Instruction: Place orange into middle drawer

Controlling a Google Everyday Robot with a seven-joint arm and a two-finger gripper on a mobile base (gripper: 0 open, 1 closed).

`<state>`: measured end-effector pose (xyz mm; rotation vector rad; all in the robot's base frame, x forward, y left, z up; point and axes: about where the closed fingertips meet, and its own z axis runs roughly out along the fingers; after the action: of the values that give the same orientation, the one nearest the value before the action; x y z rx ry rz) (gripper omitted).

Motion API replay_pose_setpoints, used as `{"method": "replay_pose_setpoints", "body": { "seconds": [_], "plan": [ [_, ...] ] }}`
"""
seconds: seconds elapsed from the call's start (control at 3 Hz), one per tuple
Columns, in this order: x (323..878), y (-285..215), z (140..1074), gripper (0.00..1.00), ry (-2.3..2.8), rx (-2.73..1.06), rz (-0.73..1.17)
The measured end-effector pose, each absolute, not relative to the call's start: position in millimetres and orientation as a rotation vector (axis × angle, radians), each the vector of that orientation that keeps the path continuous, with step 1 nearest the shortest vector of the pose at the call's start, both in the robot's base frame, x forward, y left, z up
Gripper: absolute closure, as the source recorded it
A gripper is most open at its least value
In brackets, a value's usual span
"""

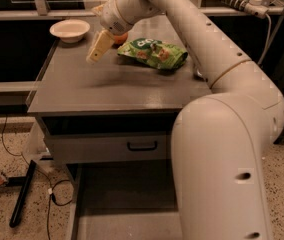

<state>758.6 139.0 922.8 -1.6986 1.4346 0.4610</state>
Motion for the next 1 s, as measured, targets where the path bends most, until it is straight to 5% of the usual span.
{"method": "replay_pose_setpoints", "body": {
  "seconds": [1.0],
  "plan": [
    [840,78,908,0.00,1.678,-1.458,0.301]
  ]
}}
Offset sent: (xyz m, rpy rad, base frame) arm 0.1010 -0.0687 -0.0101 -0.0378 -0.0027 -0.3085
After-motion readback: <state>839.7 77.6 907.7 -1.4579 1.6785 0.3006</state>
